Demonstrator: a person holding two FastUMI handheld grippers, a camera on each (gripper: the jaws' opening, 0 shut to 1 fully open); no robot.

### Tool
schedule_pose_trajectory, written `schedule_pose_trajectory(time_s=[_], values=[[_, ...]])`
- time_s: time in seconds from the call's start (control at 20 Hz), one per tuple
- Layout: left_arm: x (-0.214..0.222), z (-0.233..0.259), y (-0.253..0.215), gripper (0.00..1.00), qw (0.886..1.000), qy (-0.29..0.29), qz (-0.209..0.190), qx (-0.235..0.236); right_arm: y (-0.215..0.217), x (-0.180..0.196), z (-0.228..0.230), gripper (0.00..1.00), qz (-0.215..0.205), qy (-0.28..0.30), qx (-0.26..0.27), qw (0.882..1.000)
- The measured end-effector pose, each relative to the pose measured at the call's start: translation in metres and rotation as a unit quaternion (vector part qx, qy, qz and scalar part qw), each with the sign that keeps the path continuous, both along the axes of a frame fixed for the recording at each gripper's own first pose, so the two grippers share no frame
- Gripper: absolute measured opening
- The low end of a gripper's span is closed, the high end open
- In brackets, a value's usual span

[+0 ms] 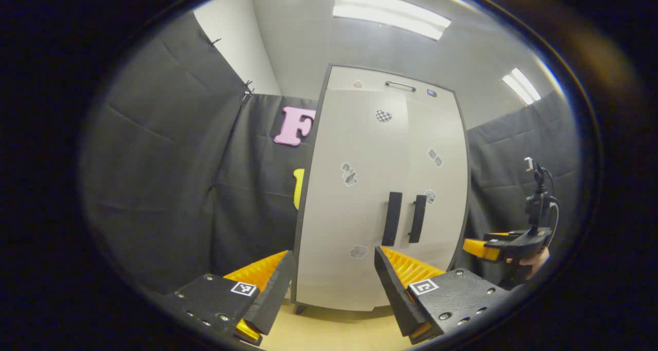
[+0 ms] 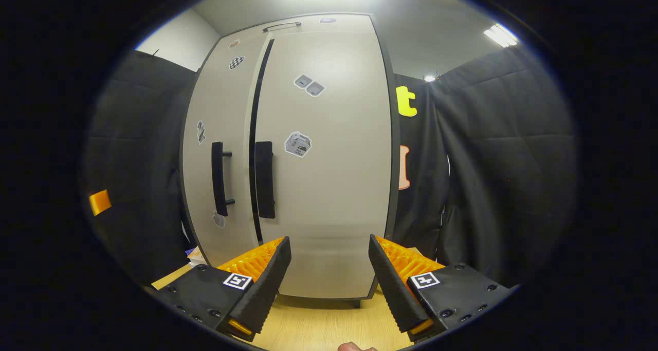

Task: Grab one shoe with the right hand and put it into the shoe cabinet, grab the other shoe with the left hand and put it into the shoe cabinet; then close the right door with the right hand and the left door with the left hand.

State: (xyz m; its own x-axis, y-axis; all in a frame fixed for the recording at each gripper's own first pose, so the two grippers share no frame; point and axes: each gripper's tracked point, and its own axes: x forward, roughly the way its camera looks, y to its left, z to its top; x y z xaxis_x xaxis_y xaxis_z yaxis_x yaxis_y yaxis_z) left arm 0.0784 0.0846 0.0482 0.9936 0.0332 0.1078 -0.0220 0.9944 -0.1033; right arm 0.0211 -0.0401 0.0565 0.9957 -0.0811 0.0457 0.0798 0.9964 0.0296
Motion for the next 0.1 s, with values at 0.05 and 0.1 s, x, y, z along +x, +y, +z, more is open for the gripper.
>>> schedule_pose_trajectory(time_s=[0.05,0.1], values=[[-0.0004,-0.0011,0.0012,0.96,1.000,0.003,0.004,-0.002,-0.0023,-0.0002,0.0013,0.96,-0.003,-0.001,0.003,1.000],[0.0001,-0.0022,0.0008,0.96,1.000,0.005,0.008,-0.009,-0.0034,-0.0010,0.0020,0.96,-0.004,-0.002,0.005,1.000]])
